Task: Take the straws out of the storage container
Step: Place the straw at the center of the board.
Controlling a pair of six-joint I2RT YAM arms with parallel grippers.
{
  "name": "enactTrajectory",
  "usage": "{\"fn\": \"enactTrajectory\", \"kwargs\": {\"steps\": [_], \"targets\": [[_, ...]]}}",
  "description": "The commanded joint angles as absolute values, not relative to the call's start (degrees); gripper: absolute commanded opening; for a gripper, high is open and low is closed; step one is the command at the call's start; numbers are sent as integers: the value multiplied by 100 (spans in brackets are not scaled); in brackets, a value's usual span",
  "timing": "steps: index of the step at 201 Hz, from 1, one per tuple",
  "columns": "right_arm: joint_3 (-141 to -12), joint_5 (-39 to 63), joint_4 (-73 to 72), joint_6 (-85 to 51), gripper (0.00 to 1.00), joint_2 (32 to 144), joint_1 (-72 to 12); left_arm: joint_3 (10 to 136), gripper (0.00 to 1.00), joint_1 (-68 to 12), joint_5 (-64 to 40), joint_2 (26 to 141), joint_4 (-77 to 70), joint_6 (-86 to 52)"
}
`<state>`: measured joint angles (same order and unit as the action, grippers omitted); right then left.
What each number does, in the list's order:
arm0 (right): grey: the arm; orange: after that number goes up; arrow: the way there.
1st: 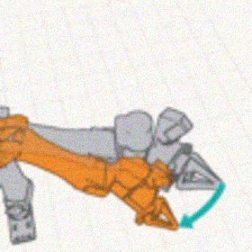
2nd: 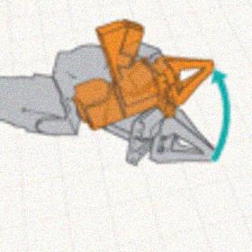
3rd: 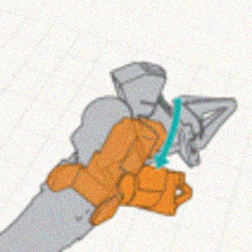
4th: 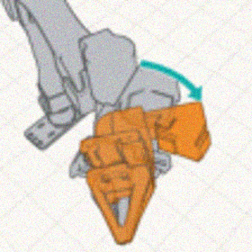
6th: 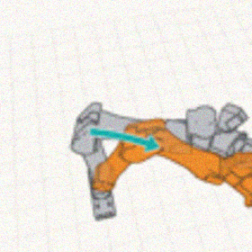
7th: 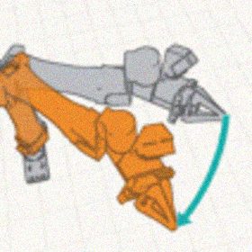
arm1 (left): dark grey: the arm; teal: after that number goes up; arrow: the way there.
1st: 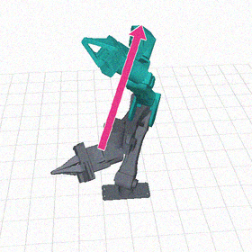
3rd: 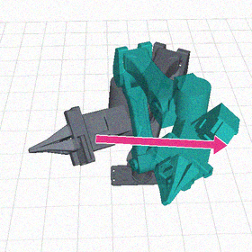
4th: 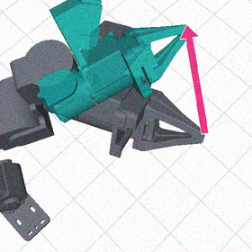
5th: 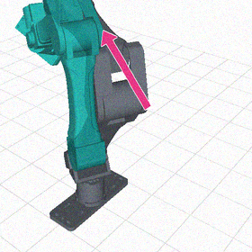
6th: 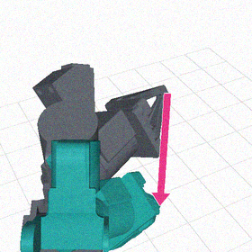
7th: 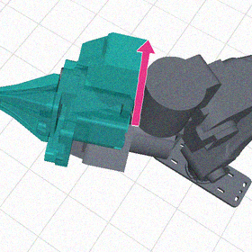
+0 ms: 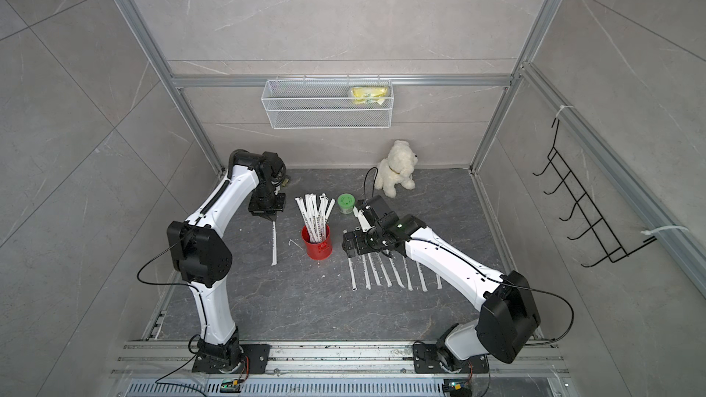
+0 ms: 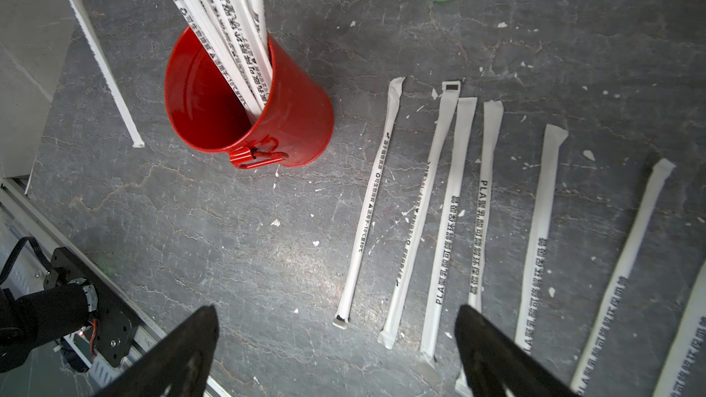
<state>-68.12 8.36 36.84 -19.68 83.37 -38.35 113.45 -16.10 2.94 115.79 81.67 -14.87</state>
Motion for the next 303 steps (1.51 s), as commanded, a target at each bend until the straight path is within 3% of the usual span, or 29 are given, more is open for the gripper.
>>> {"fn": "enactTrajectory", "kwargs": {"steps": [1,116,303], "targets": [[-6734,805,3841,-1890,100,8226,-3876,11518,9,-1608,-2,11815,8189,-1304],[-6742,805,3858,-1831,100,8358,-3869,12058,9,-1608,-514,13123,8279,-1163],[-6672,809,3814,-1837,100,8385,-3879,11710,14,-1622,-575,13501,7886,-1160]]}}
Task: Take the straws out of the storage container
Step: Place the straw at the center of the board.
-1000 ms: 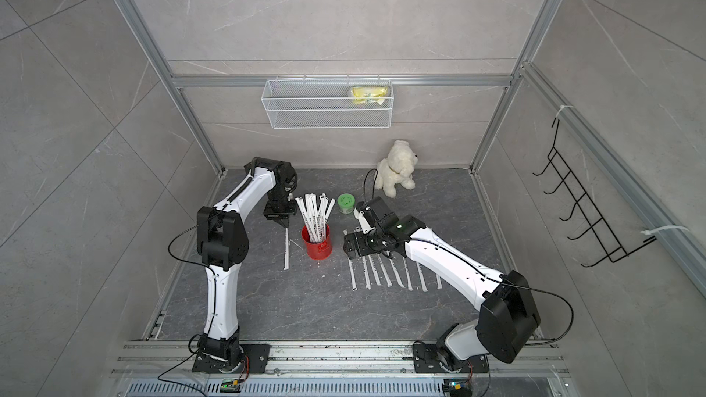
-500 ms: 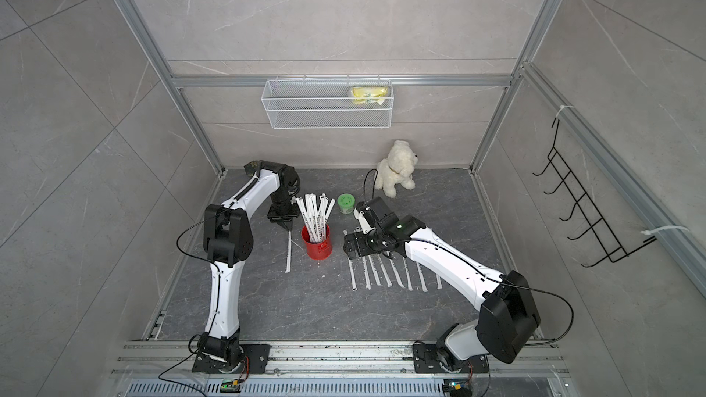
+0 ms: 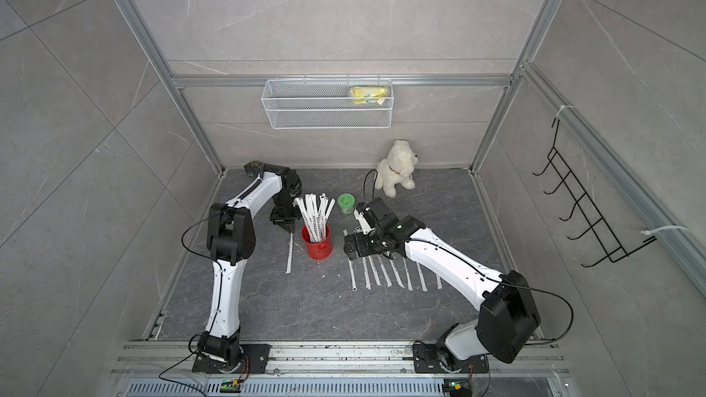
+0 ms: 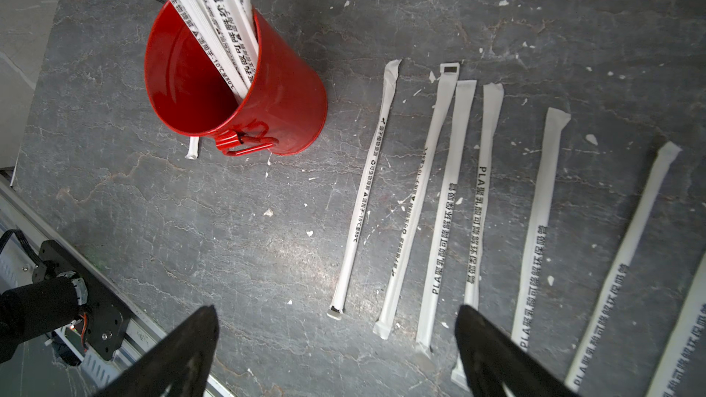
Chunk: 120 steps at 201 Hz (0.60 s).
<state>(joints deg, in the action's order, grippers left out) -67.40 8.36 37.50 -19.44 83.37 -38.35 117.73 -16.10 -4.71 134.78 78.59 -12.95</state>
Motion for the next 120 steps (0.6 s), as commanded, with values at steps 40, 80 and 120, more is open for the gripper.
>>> {"fn": "enactTrajectory", "kwargs": {"steps": [40,80,120], "targets": [[-6680,809,3810,-1837,100,8376,-3872,11597,15,-1617,-575,13466,7796,-1171],[-6682,779,3832,-1841,100,8354,-3876,11573,25,-1616,-563,13457,7745,-1171],[-6728,768,3891,-1822,100,8351,-3876,11540,27,-1617,-535,13408,7730,-1229]]}}
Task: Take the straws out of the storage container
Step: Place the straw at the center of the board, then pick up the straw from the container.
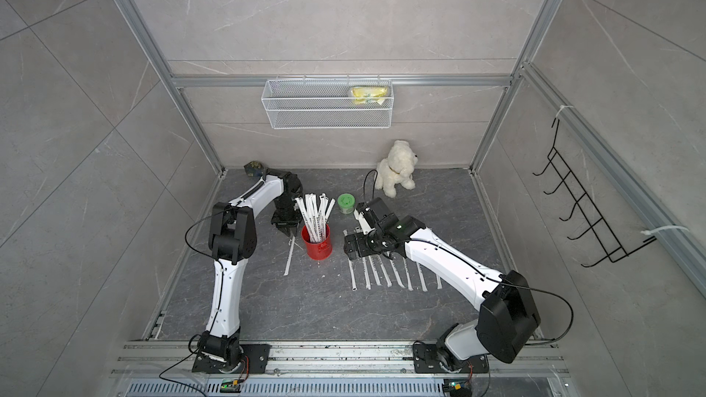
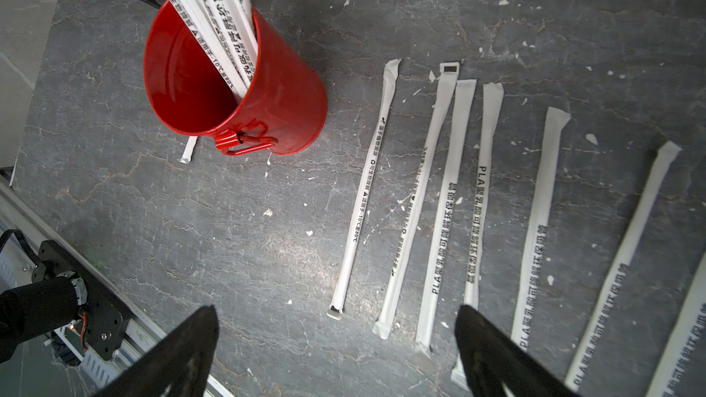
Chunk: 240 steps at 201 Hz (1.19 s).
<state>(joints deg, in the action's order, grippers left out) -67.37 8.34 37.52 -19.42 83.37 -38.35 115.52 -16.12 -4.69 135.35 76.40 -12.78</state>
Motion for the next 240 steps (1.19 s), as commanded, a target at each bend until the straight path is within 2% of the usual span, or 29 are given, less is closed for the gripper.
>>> {"fn": "enactTrajectory", "kwargs": {"steps": [1,88,143,240], "targets": [[-6726,771,3892,-1820,100,8350,-3872,11540,27,-1617,-531,13406,7728,-1234],[-6695,754,3832,-1943,100,8144,-3880,11015,30,-1617,-189,11065,7207,-1835],[-6689,779,3815,-2017,100,8096,-3874,9395,30,-1752,-340,9401,6075,-2432],[-6627,841,3683,-2048,100,8156,-3876,7852,29,-2100,-950,8578,4413,-2809]]}}
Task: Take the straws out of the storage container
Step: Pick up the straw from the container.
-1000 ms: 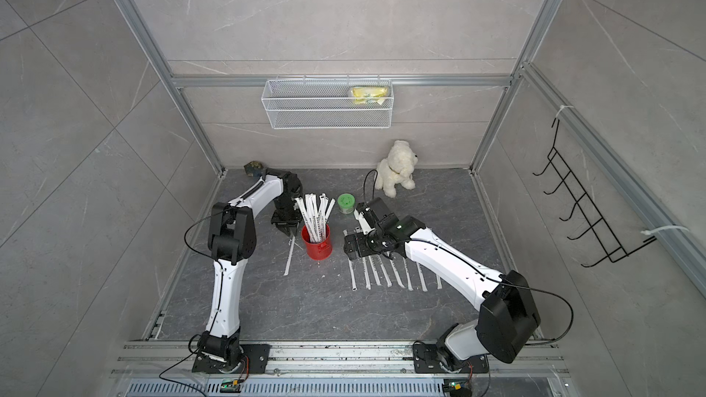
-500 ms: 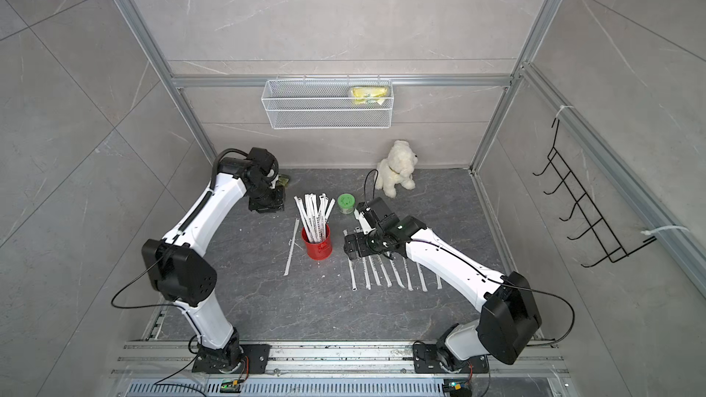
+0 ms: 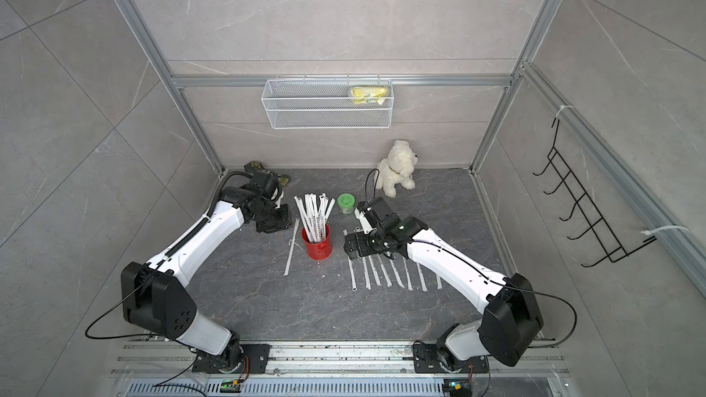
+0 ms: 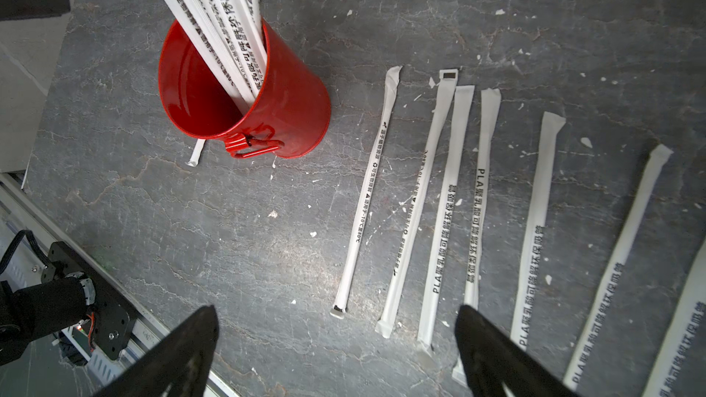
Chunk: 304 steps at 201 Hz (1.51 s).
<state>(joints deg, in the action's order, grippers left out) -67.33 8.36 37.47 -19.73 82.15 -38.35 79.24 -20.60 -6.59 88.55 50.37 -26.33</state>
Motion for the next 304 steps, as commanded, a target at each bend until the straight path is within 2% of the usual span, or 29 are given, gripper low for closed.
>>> {"fn": "enactTrajectory", "kwargs": {"steps": [1,187,304], "targets": [[-6627,843,3683,-2052,100,8156,-3876,7846,29,-2100,-958,8578,4399,-2811],[-6628,843,3753,-2013,100,8208,-3872,8261,26,-2164,-989,9512,4027,-2807],[-6637,833,3781,-1986,100,8249,-3876,8433,24,-2195,-1172,9642,4034,-2836]]}}
